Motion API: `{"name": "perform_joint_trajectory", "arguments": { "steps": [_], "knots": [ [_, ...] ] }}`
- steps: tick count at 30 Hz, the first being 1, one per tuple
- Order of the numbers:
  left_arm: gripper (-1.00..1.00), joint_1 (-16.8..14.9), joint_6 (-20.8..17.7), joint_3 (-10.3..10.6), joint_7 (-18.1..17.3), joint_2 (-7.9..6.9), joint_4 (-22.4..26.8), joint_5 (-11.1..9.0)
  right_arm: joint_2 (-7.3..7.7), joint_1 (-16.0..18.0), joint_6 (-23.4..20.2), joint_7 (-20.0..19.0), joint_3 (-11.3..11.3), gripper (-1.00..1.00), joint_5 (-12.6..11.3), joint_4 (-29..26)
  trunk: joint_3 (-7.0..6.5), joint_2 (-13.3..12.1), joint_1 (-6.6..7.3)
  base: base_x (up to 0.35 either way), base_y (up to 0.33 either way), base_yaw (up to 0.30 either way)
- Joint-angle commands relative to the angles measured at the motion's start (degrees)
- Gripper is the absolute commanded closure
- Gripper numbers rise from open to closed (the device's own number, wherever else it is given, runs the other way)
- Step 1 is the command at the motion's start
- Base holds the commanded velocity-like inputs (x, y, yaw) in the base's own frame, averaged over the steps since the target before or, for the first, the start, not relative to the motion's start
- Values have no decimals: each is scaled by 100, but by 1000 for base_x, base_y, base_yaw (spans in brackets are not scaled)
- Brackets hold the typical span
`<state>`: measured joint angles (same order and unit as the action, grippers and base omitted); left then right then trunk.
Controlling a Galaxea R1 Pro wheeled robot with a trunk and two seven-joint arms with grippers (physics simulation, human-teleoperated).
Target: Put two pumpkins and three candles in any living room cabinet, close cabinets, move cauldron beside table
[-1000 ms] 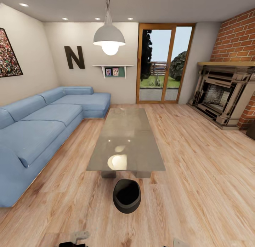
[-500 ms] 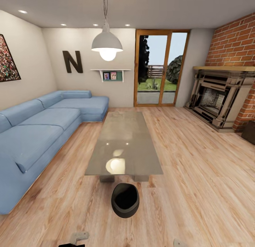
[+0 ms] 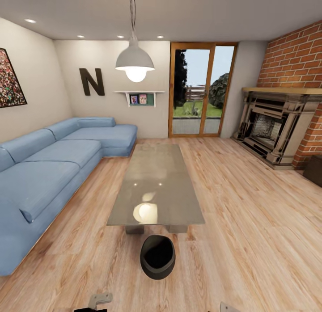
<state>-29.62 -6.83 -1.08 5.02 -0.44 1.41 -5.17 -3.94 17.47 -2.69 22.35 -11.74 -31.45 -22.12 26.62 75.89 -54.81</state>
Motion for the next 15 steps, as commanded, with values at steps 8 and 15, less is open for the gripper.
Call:
{"name": "perform_joint_trajectory", "arguments": {
  "steps": [8,15],
  "knots": [
    [-100,0,-31,-3,13,4,12,-54,16,2,-36,29,-48,-100,-36,-4,-139,-319,177,0,0,0],
    [-100,0,-29,-6,11,1,12,-54,16,2,-69,24,-40,-100,-48,2,-264,-600,330,0,0,0]
  ]
}}
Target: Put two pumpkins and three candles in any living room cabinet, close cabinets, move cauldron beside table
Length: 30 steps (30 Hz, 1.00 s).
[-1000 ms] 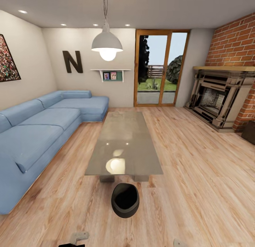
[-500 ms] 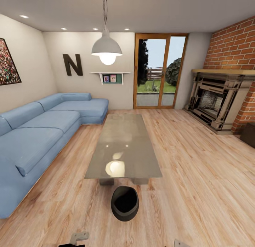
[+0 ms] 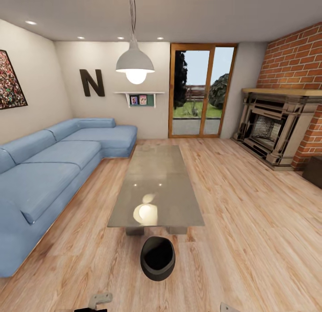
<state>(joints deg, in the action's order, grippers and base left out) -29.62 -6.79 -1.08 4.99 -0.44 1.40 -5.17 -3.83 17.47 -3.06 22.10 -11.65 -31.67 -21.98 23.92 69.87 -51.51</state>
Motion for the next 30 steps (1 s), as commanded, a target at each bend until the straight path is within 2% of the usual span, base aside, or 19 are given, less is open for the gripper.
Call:
{"name": "perform_joint_trajectory", "arguments": {
  "steps": [1,6,9,16,18,20,23,30],
  "knots": [
    [-100,0,-33,-5,14,0,11,-54,5,2,-34,49,-46,-100,-26,-10,-12,-38,23,0,0,0],
    [-100,70,-18,-5,15,0,10,-25,12,2,-48,41,-40,-100,-32,-1,-102,-239,133,0,0,0],
    [-100,172,187,-2,17,-14,9,80,15,2,-34,36,-39,-100,-33,105,-156,-359,198,0,0,0],
    [-100,538,486,2,19,-282,1,153,29,2,1,30,-57,-100,-26,544,-282,-640,352,0,0,0],
    [-100,665,645,2,19,-394,-34,155,34,2,41,25,-57,-100,-19,873,-318,-720,396,0,0,0],
    [-100,855,779,2,19,-514,-86,156,42,2,335,23,-56,-100,-21,1290,-353,-800,440,0,0,0],
    [-100,1074,899,2,19,-583,-101,157,49,2,588,22,-59,-100,-23,1694,-407,-920,506,0,0,0],
    [-100,1335,933,2,18,-607,-123,157,164,-185,742,22,-72,-100,-36,1831,-533,-1201,660,0,0,0]
  ]
}}
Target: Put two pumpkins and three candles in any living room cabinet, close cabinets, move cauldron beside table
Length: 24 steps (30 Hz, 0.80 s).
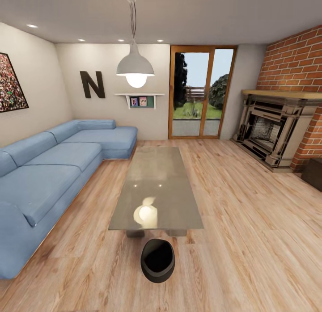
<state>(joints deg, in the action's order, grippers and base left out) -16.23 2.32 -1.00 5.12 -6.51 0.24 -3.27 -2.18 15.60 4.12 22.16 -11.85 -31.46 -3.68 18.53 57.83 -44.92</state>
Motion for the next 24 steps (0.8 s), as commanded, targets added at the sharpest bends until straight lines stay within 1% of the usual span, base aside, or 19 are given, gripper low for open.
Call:
{"name": "perform_joint_trajectory", "arguments": {
  "steps": [1,8,13,16,18,21,24],
  "knots": [
    [-100,4,24,-6,5,0,-29,-34,5,-45,29,17,-50,-100,-54,3,-12,-37,22,0,0,0],
    [-100,91,32,-11,6,6,-116,-34,12,-215,45,17,-53,-100,-52,7,-138,-318,176,0,0,0],
    [-100,191,40,-14,6,33,-121,-41,2,-323,290,15,-62,-100,-46,15,-228,-519,286,0,0,0],
    [-100,221,36,-14,6,56,-124,-42,-14,-352,335,-114,-64,-100,-45,24,-282,-639,352,0,0,0],
    [-100,231,30,-14,4,57,-128,-42,-18,-361,342,-316,-63,-100,-51,83,-318,-719,396,0,0,0],
    [-100,234,19,-14,5,61,-142,-42,-25,-364,343,-414,-63,-100,-53,134,-371,-840,462,0,0,0],
    [-100,234,21,-21,3,67,-178,-42,-30,-364,359,-437,-63,-100,-59,144,-371,-840,462,0,0,0]
  ]
}}
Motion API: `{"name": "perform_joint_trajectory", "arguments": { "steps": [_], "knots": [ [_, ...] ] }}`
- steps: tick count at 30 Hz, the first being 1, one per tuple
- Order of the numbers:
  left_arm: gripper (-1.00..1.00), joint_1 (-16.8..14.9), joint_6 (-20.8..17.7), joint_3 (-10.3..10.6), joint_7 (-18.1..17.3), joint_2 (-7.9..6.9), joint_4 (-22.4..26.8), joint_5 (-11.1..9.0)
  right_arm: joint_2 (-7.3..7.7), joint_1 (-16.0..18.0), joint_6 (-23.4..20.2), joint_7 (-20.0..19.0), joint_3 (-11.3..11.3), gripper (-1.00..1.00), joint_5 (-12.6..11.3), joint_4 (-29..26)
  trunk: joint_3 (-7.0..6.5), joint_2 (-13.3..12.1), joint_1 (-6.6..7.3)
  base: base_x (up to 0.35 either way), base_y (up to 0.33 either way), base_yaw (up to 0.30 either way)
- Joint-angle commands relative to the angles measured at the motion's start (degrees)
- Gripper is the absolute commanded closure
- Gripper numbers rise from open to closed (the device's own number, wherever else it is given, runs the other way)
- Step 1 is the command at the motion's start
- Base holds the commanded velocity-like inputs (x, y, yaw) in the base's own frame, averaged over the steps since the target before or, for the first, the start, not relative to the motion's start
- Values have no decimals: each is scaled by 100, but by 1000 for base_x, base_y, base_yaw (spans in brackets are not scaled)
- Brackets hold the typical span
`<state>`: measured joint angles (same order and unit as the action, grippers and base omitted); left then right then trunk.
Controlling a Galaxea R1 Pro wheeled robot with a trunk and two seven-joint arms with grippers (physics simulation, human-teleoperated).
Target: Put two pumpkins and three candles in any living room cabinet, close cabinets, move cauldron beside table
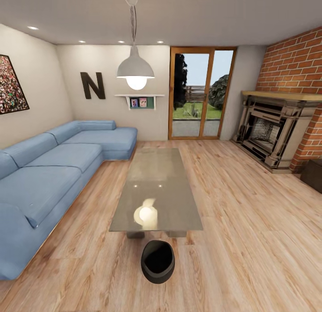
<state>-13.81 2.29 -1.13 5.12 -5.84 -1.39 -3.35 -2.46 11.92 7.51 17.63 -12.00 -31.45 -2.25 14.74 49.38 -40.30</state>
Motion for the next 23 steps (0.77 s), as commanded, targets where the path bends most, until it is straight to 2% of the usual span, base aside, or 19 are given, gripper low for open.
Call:
{"name": "perform_joint_trajectory", "arguments": {
  "steps": [1,5,9,11,16,19,23],
  "knots": [
    [-100,-8,22,-9,3,2,-20,-34,-1,3,25,12,-48,-100,-61,3,7,5,-1,0,0,0],
    [-100,-7,22,-13,-1,28,-30,-47,-15,3,126,6,-48,-100,-63,5,7,5,-1,0,0,0],
    [-100,39,31,-12,-4,-20,-27,-45,1,3,157,12,-47,-100,-52,5,7,5,-1,0,0,0],
    [-100,55,41,-25,-10,30,-25,-41,12,-22,164,18,-42,-100,-53,73,7,5,-1,0,0,0],
    [-100,62,42,-43,-20,356,-27,-47,26,-241,171,37,-33,-100,-25,169,7,5,-1,0,0,0],
    [-100,63,43,-45,-20,418,-28,-46,41,-287,172,39,-32,-100,-2,178,7,5,-1,0,0,0],
    [-100,63,43,-45,-19,409,-28,-44,87,-302,163,39,-35,-100,0,181,7,5,-1,0,0,0]
  ]
}}
